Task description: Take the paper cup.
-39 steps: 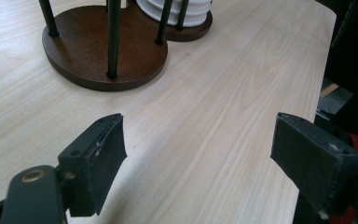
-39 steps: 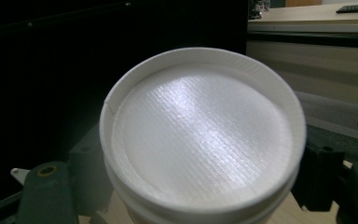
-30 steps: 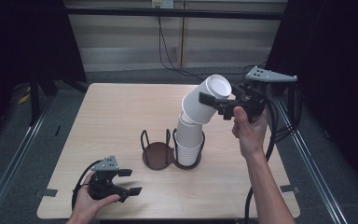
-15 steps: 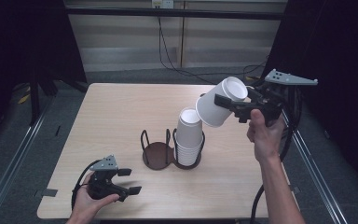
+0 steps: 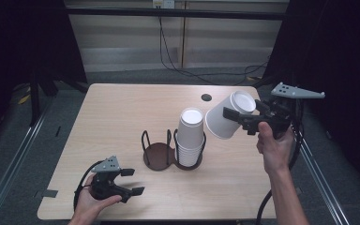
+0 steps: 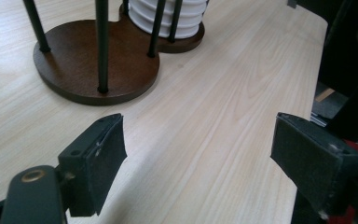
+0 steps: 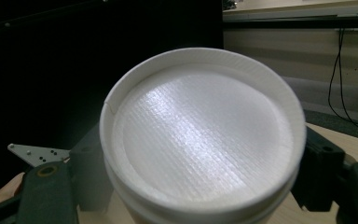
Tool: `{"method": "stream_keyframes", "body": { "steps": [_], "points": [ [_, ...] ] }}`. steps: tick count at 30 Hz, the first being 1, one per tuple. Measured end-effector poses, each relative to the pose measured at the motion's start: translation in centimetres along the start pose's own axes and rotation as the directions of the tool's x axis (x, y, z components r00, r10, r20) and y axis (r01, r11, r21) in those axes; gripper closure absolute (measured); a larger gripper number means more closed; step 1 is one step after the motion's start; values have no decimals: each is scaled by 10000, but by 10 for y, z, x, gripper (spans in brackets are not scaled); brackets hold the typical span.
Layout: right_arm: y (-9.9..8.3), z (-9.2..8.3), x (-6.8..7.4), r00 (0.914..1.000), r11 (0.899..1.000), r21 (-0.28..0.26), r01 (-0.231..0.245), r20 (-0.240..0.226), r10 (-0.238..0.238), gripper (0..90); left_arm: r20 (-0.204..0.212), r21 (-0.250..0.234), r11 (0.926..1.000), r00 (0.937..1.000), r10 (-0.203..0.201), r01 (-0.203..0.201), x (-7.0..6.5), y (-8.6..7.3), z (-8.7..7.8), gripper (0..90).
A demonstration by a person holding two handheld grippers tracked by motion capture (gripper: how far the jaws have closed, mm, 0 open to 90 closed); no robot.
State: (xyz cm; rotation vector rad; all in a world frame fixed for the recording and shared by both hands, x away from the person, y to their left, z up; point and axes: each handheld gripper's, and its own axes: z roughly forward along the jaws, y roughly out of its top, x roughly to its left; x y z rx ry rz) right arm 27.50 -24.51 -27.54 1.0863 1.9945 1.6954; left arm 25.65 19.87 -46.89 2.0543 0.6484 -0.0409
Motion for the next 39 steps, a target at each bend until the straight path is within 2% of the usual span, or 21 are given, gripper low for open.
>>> {"method": "stream_keyframes", "body": {
  "steps": [8,11,12,15,20,22,25,26,28,32,37,39],
  "points": [
    [-15,-1,3,10000,9996,280,-75,-49,77,228,-11,-263,9993,9997,263,-263,-4,6,1,175],
    [-22,-2,3,9999,9992,368,-137,-33,138,228,-54,-373,9991,9997,223,-225,-4,8,0,175],
    [-24,-3,3,9999,9991,395,-145,-34,147,228,-143,-581,9978,9994,318,-325,-4,9,-1,175],
    [-32,-3,3,9997,9991,373,-225,-85,228,228,-11,-822,9964,9997,226,-226,-5,12,-3,175],
    [-47,0,4,9988,9981,470,-405,-266,418,228,31,-990,9941,9990,445,-440,-7,22,-4,175],
    [-52,2,6,9984,9977,520,-437,-327,455,228,101,-1043,9939,9992,377,-364,-9,24,-2,168],
    [-59,4,10,9983,9970,617,-469,-315,489,229,161,-975,9941,9987,487,-469,-10,26,1,159],
    [-62,4,11,9982,9974,552,-472,-339,491,229,421,-840,9948,9973,609,-573,-12,27,6,159],
    [-65,5,13,9970,9967,602,-551,-504,582,229,327,-674,9948,9964,785,-762,-15,29,10,160],
    [-74,9,15,9962,9946,878,-558,-619,614,229,540,-537,9936,9933,1025,-996,-20,34,18,161],
    [-82,11,16,9938,9929,964,-701,-789,778,229,698,-872,9915,9923,1025,-963,-24,42,19,175],
    [-85,13,15,9921,9921,976,-782,-908,871,229,666,-928,9896,9910,1163,-1099,-25,45,19,177]
  ]
}}
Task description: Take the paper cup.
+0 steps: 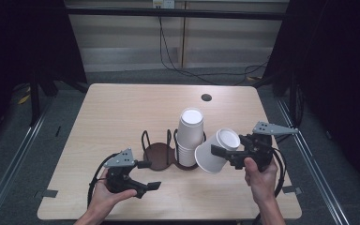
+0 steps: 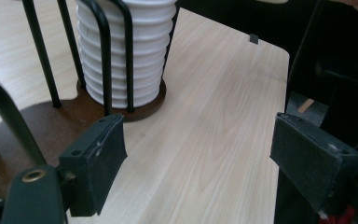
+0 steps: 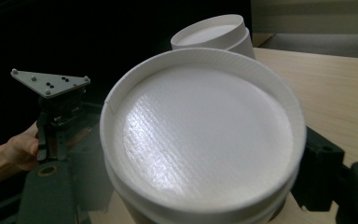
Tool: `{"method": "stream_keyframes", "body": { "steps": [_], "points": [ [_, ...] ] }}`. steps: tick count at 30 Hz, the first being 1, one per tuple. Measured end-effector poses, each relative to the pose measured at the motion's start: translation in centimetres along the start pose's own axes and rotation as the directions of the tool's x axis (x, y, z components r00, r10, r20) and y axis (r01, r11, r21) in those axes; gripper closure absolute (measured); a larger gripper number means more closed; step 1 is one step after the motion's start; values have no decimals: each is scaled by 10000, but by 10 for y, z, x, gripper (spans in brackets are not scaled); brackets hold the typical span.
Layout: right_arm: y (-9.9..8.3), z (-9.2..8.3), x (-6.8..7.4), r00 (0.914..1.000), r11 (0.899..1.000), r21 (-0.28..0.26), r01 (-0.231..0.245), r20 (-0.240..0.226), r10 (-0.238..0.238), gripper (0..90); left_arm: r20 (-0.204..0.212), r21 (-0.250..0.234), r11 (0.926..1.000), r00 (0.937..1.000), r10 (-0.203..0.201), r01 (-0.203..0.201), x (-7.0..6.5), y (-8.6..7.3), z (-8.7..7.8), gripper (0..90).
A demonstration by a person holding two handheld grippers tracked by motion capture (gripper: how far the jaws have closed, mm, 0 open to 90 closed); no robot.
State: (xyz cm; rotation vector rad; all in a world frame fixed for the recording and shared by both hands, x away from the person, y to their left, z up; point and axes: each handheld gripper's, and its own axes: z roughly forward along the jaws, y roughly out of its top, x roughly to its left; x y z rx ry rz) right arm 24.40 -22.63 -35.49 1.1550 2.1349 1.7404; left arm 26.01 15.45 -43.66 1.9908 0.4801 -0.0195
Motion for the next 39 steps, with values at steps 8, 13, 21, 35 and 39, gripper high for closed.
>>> {"method": "stream_keyframes", "body": {
  "steps": [8,13,21,35,39],
  "points": [
    [-6,17,5,9996,9986,527,15,-291,1,229,331,-298,9995,9994,114,-104,1,13,6,159],
    [-8,30,10,9981,9975,707,56,-616,-12,230,448,-340,9987,9982,401,-386,2,26,10,159],
    [-11,52,16,9938,9926,1182,266,-1100,-136,230,651,-689,9972,9973,344,-299,0,38,19,159],
    [-18,82,26,9858,9864,1608,329,-1680,-55,231,566,-842,9951,9968,572,-523,0,30,20,158],
    [-17,85,29,9847,9871,1555,380,-1741,-105,231,630,-818,9952,9962,595,-542,0,28,22,158]
  ]
}}
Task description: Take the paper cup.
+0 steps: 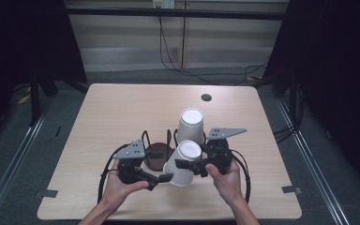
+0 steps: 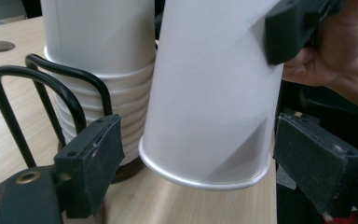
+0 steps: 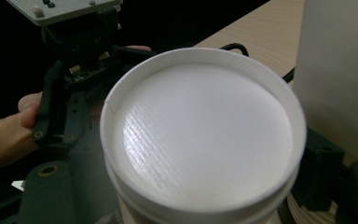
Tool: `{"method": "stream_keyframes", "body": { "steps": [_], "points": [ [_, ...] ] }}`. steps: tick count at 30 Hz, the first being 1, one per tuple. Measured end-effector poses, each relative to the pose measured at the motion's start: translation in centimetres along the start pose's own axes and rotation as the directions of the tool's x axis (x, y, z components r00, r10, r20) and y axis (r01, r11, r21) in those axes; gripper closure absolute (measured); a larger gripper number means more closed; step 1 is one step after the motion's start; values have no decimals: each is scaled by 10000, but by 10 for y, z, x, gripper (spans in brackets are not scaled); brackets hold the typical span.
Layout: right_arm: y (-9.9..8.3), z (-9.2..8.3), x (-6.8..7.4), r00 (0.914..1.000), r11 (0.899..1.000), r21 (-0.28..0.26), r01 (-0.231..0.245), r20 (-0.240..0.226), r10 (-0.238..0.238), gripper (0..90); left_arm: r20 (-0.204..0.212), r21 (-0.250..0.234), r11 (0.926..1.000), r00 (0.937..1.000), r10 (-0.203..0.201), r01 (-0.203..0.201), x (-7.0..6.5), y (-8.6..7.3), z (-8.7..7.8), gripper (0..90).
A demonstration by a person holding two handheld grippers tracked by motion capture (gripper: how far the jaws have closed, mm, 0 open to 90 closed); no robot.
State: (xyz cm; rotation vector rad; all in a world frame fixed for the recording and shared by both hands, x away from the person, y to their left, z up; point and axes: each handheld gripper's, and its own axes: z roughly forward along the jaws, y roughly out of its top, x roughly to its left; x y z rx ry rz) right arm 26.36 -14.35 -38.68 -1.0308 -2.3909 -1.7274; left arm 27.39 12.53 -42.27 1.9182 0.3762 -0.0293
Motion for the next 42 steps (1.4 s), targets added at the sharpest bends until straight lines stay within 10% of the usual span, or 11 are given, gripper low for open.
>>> {"method": "stream_keyframes", "body": {
  "steps": [17,42],
  "points": [
    [1,14,6,9992,9996,252,108,-395,-98,234,557,304,9992,9980,-293,277,-1,-8,16,101],
    [-1,20,2,9970,9995,216,-234,-726,249,227,171,739,9973,9998,-49,36,-7,-11,37,106]
  ]
}}
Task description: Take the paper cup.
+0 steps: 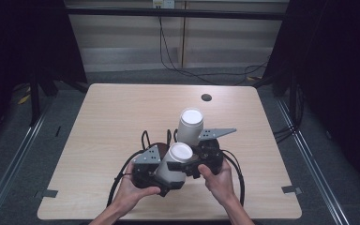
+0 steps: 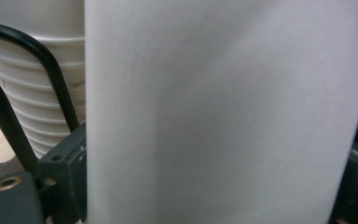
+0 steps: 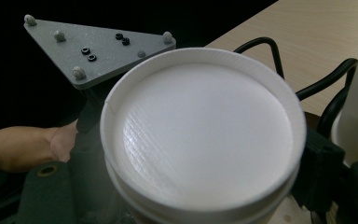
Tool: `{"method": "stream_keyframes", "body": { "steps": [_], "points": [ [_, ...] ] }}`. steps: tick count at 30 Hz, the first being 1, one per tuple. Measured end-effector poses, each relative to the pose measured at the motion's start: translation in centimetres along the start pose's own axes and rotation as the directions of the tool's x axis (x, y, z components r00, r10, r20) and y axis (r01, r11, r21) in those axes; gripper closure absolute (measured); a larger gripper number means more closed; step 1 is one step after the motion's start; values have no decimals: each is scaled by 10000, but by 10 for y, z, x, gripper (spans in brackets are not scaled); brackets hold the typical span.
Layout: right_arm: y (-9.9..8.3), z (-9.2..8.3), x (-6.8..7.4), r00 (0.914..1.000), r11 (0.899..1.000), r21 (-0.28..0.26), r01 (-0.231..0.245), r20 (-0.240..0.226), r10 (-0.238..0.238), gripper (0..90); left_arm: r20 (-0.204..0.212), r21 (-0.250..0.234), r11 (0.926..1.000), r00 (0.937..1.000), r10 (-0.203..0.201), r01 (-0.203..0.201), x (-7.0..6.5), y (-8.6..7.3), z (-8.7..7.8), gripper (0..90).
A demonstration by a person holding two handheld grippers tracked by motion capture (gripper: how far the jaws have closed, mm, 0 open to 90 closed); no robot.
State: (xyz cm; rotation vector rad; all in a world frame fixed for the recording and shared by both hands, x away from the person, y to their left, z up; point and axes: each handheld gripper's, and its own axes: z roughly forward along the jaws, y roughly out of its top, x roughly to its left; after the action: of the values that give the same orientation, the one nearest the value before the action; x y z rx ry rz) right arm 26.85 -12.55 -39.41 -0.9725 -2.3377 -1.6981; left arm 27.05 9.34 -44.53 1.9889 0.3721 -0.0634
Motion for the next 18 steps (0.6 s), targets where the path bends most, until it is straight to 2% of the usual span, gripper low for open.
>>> {"method": "stream_keyframes", "body": {
  "steps": [2,8,12,14,17,18],
  "points": [
    [0,0,0,10000,10000,45,-8,-14,8,222,131,88,10000,9999,-34,33,1,0,0,116],
    [0,1,-1,9998,9999,37,-164,-139,165,211,124,303,9995,9999,88,-92,2,3,-4,149],
    [-1,3,-3,9996,9995,119,-287,7,287,175,296,543,9985,9995,58,-74,4,2,-4,161],
    [-2,5,-4,9995,9993,173,-318,-13,319,170,403,751,9972,9992,-30,0,3,1,-3,161],
    [-3,6,-4,9993,9991,234,-365,-72,367,148,365,806,9967,9993,52,-82,1,1,-5,161],
    [-3,6,-4,9993,9992,221,-343,-106,346,148,438,832,9965,9990,-30,-6,1,1,-6,160]
  ]
}}
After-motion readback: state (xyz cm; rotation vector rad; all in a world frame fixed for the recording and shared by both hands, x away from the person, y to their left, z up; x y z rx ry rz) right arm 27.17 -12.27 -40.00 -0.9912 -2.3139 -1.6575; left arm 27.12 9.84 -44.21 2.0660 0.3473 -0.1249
